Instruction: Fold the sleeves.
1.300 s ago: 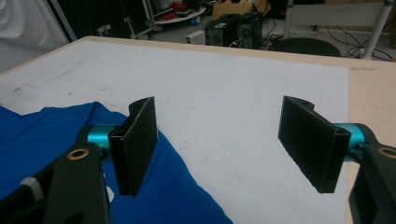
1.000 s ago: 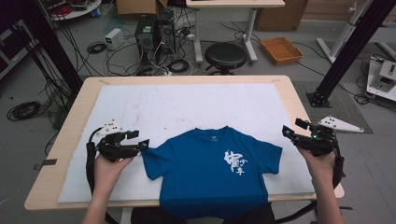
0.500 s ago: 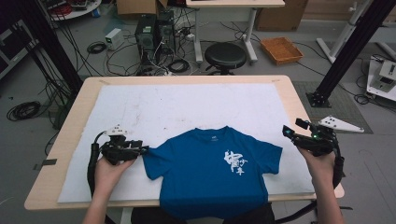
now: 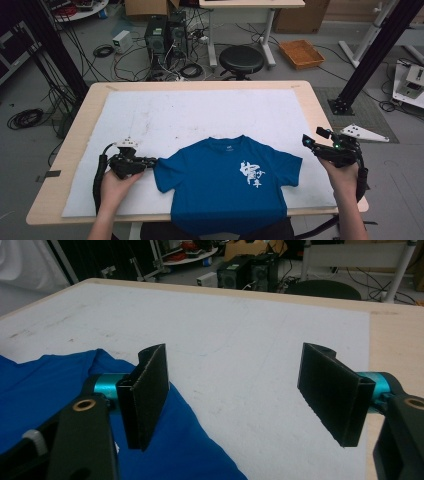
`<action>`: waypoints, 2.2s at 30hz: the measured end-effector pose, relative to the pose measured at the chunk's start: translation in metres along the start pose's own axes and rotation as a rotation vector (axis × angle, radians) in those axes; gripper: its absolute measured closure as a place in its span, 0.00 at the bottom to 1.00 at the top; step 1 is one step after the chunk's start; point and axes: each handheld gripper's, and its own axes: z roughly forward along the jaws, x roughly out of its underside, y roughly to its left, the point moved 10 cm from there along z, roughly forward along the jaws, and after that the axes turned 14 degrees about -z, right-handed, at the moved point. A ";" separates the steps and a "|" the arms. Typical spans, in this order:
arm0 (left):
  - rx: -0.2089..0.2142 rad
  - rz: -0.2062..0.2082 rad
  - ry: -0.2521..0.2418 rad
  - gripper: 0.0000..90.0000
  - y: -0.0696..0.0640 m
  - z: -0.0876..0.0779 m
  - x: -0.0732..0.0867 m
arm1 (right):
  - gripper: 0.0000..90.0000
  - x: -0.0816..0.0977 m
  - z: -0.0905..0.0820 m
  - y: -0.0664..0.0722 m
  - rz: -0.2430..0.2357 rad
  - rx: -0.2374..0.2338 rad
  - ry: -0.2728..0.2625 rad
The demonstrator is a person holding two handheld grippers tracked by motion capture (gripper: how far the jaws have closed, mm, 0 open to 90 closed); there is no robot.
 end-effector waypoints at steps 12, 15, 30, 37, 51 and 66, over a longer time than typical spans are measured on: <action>0.168 -0.066 -0.043 0.97 -0.048 -0.021 -0.020 | 0.32 0.000 0.000 -0.001 0.006 0.002 0.000; 0.231 -0.084 -0.047 0.97 -0.071 -0.021 -0.027 | 0.32 -0.001 0.000 0.000 0.008 -0.001 -0.001; 0.381 -0.172 -0.039 0.97 -0.141 0.035 -0.046 | 0.32 -0.001 -0.001 -0.001 0.005 0.004 -0.003; 0.342 -0.167 -0.012 0.97 -0.153 0.070 -0.043 | 0.32 0.000 0.000 -0.001 0.002 0.003 -0.001; 0.259 -0.048 -0.157 0.67 -0.143 0.066 -0.054 | 0.32 0.005 0.001 -0.005 0.020 0.022 0.015; -0.076 0.076 -0.422 0.46 -0.050 -0.028 -0.062 | 0.52 0.042 0.003 -0.009 0.041 0.017 0.145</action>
